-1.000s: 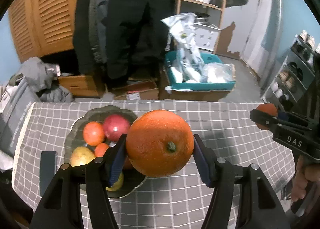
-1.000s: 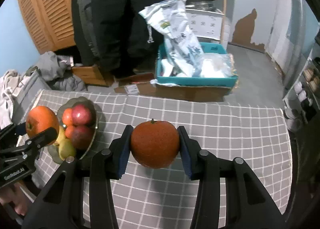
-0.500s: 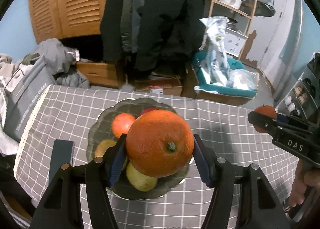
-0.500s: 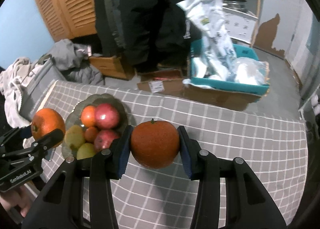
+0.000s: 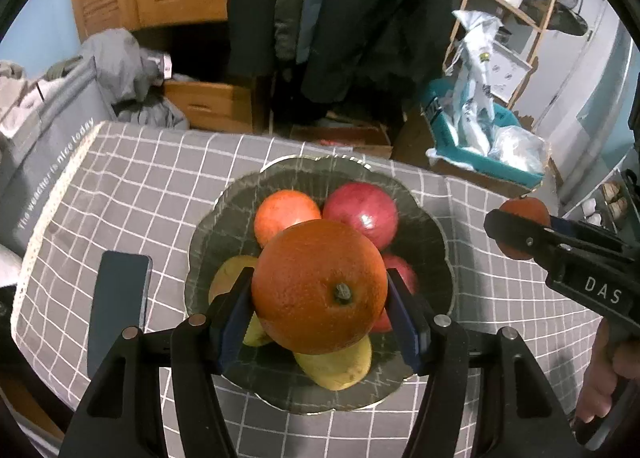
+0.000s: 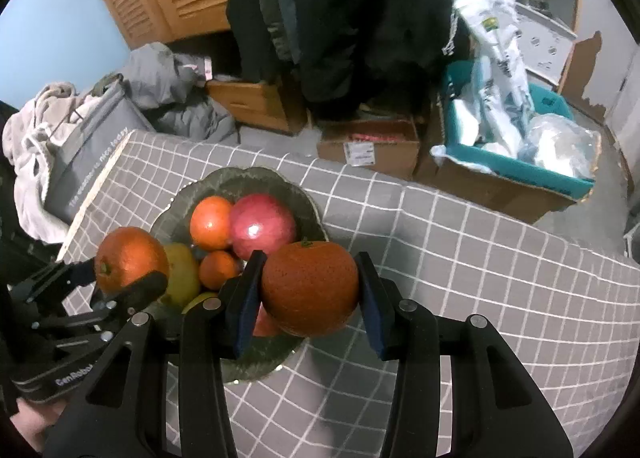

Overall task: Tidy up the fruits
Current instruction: 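Lower both oranges into the bowl and open both tools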

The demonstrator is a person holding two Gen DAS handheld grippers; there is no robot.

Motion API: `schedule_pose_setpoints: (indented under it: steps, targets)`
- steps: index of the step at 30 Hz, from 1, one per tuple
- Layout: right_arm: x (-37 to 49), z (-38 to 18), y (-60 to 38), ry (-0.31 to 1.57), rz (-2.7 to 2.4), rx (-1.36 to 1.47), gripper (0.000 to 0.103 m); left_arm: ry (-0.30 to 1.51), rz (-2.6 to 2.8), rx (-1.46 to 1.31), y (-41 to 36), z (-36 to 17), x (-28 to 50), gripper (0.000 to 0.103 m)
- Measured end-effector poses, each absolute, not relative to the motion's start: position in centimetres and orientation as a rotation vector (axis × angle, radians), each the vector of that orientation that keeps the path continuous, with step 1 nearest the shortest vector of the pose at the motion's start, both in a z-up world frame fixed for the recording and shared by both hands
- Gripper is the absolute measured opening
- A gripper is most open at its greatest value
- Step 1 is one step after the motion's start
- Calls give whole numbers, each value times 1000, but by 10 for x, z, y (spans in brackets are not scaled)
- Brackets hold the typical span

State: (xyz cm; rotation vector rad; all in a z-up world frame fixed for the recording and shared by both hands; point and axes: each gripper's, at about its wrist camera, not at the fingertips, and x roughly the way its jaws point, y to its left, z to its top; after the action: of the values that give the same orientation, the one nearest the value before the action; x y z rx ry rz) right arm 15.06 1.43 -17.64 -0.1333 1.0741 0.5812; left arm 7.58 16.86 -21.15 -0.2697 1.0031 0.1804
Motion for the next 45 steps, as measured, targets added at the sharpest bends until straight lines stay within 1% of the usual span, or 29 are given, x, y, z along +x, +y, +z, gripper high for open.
schedule_pose_setpoints:
  steps: [9, 17, 19, 20, 21, 23, 24, 26, 27, 36, 38, 44, 45]
  targets:
    - [160, -198, 30, 1121, 598, -138, 43, 1055, 179, -306, 175, -233, 89, 65]
    - [167, -202, 34, 1135, 614, -118, 44, 1097, 182, -320, 174, -244, 94, 65]
    - [168, -203, 35, 1140, 623, -108, 45, 1072, 178, -314, 174, -238, 93, 68]
    - [169, -203, 36, 1142, 626, -105, 45, 1063, 181, -310, 174, -236, 92, 76]
    - [169, -204, 37, 1144, 631, -103, 45, 1051, 184, -306, 174, -232, 91, 81]
    - [169, -204, 38, 1149, 636, -104, 46, 1043, 188, -304, 176, -230, 90, 81]
    - [169, -203, 38, 1144, 640, -101, 48, 1044, 189, -306, 177, -229, 90, 81]
    - [168, -200, 38, 1130, 648, -91, 56, 1043, 191, -314, 178, -227, 88, 81]
    - [168, -197, 38, 1122, 651, -89, 57, 1041, 193, -314, 179, -226, 87, 81]
    - [163, -176, 28, 1077, 631, -86, 58, 1004, 193, -309, 176, -206, 76, 81]
    - [160, -169, 25, 1055, 621, -96, 62, 989, 192, -305, 175, -198, 73, 82]
    - [147, -142, 15, 974, 578, -145, 63, 949, 196, -300, 174, -176, 63, 82]
    - [146, -138, 13, 963, 572, -152, 63, 941, 197, -299, 174, -172, 61, 84]
